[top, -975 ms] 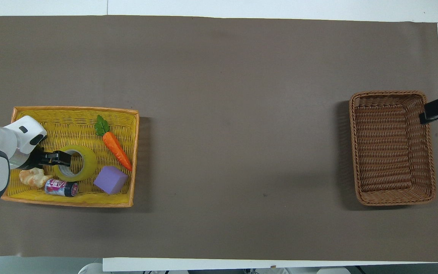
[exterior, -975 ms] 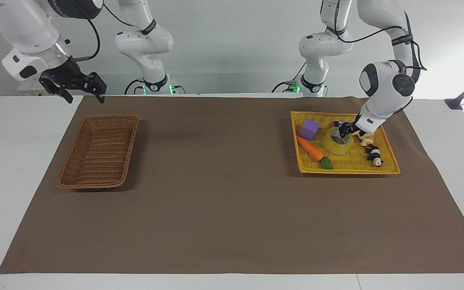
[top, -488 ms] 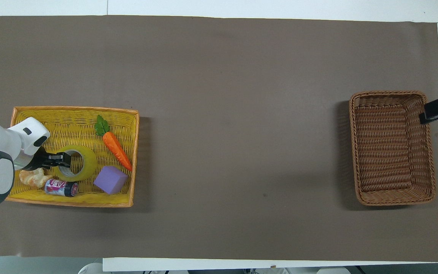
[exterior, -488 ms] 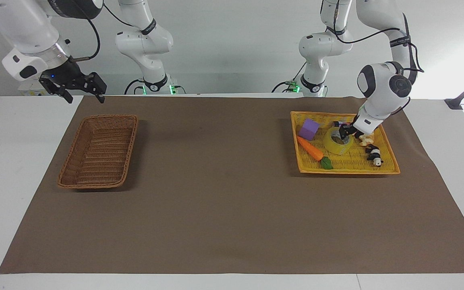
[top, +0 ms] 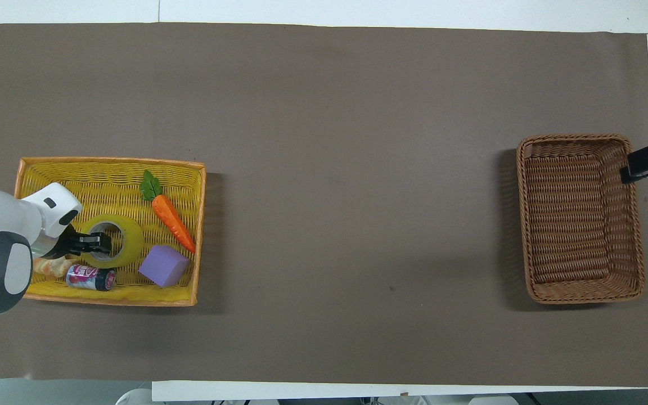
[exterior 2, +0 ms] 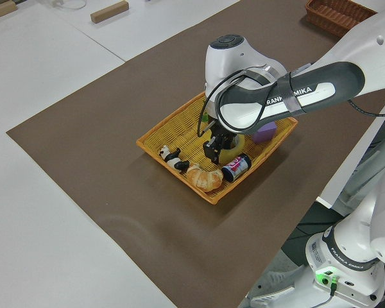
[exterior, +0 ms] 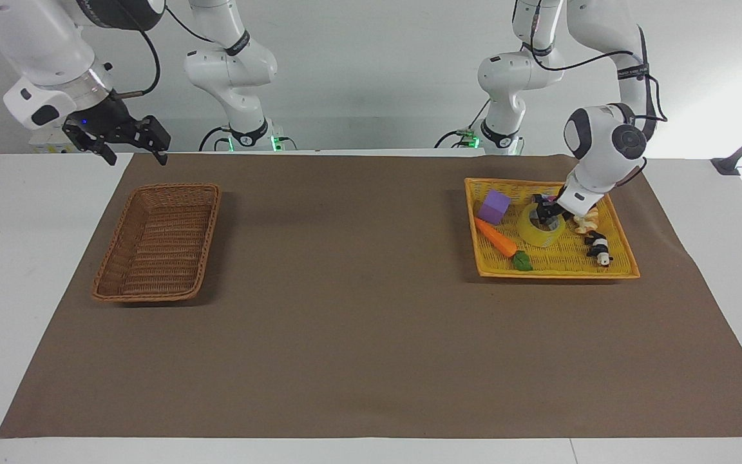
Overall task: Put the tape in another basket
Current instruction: 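Lower the left gripper into the yellow basket and grasp the tape roll, then lift the tape roll with the left gripper while the right gripper approaches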
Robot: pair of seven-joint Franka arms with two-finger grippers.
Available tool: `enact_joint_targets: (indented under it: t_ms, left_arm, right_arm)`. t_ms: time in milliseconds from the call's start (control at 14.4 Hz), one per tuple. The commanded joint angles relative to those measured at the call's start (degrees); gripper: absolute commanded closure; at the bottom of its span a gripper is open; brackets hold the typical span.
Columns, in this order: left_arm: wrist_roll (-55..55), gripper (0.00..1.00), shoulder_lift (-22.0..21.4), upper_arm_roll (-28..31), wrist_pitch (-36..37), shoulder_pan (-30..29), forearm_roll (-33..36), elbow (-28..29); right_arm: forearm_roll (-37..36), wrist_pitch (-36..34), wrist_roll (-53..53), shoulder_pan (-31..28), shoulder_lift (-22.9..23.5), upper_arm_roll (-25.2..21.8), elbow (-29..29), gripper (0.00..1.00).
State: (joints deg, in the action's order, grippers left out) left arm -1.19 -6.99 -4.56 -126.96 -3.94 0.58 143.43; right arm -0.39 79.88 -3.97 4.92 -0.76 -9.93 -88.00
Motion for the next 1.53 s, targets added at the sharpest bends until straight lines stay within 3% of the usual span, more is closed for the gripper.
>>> enact_joint_targets:
  t_ms: [0, 139, 209, 279, 418, 488, 836, 1254, 1463]
  left_arm:
    - [-0.2, 0.38, 0.0, 0.3, -2.7, 0.6, 0.9, 1.8]
    - [-0.1, 0.47, 0.0, 0.3, -2.9, 0.6, 0.8, 2.1]
    - [-0.1, 0.64, 0.0, 0.3, -2.8, 0.6, 0.9, 2.1]
    - [0.0, 0.75, 0.0, 0.3, -2.8, 0.6, 0.9, 2.1]
    - [-0.1, 0.92, 0.0, 0.3, -2.9, 0.6, 0.9, 2.0]
    - [-0.1, 0.96, 0.0, 0.3, -2.9, 0.6, 0.9, 2.0]
    - [-0.1, 1.0, 1.0, 0.3, -2.1, 0.6, 0.9, -0.6]
    - [0.6, 1.0, 5.0, 0.2, 16.5, 0.6, 0.4, -21.6]
    - [4.5, 1.0, 5.6, 0.2, 21.8, 3.8, -4.3, -29.2]
  right_arm:
    - [-0.2, 0.6, -1.0, -0.1, -1.3, 0.1, -1.7, 0.01]
    - [-0.2, 0.6, -1.0, -0.1, -1.3, 0.1, -1.6, 0.01]
    - [-0.2, 0.6, -1.0, -0.1, -1.3, 0.1, -1.7, 0.01]
    - [-0.2, 0.6, -1.0, -0.1, -1.3, 0.1, -1.7, 0.01]
    - [-0.2, 0.6, -1.0, -0.1, -1.3, 0.1, -1.6, 0.01]
    - [-0.2, 0.6, -1.0, -0.1, -1.3, 0.1, -1.6, 0.01]
    - [-0.2, 0.6, -1.0, -0.1, -1.3, 0.1, -1.6, 0.01]
    - [-0.2, 0.6, -1.0, -0.1, -1.3, 0.1, -1.6, 0.01]
    - [-0.2, 0.6, -1.0, -0.1, -1.3, 0.1, -1.6, 0.01]
